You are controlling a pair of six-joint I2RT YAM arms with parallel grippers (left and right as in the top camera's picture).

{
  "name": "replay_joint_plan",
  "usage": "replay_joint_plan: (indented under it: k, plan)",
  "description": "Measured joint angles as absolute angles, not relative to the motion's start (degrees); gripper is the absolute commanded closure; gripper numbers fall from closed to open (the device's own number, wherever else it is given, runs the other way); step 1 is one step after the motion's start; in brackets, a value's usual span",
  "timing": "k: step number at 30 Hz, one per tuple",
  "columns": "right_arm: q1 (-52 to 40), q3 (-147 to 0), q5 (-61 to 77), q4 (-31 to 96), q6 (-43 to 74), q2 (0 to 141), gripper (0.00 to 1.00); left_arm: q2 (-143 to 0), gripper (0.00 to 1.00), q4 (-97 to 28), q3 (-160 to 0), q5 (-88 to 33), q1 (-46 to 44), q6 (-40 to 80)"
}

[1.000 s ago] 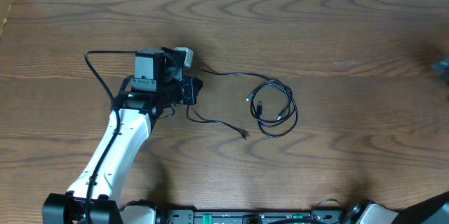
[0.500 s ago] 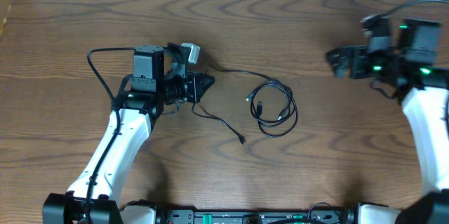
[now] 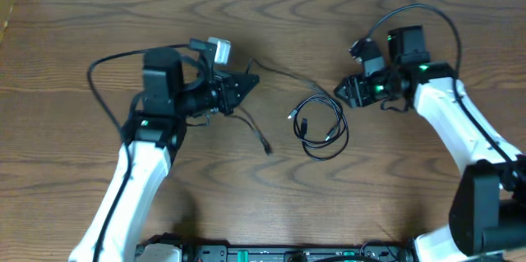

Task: Untangle cables

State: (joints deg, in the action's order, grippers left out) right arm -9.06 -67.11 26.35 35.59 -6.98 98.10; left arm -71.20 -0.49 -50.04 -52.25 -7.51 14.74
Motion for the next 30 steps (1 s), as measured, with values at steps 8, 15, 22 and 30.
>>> replay_joint_plan:
  k: [8, 15, 22, 30]
  plan:
    - [-12.47, -67.11, 25.61, 35.11, -7.01, 103.66, 0.49, -58.98, 0.92, 1.52, -50.04, -52.4, -7.51, 18.2]
    - [-15.9, -67.11, 24.75, 33.26, -6.72, 108.16, 0.83, -53.41, 0.92, 1.41, -50.04, -51.55, -7.51, 19.73]
    - [-17.93, -67.11, 15.49, 33.54, -0.73, 109.82, 0.99, -50.02, 0.92, -1.15, -50.04, -50.35, -5.65, 20.84]
    - [-17.91, -67.11, 14.48, 33.45, 2.07, 108.9, 0.99, -49.54, 0.91, -11.0, -50.04, -48.36, -3.51, 19.22]
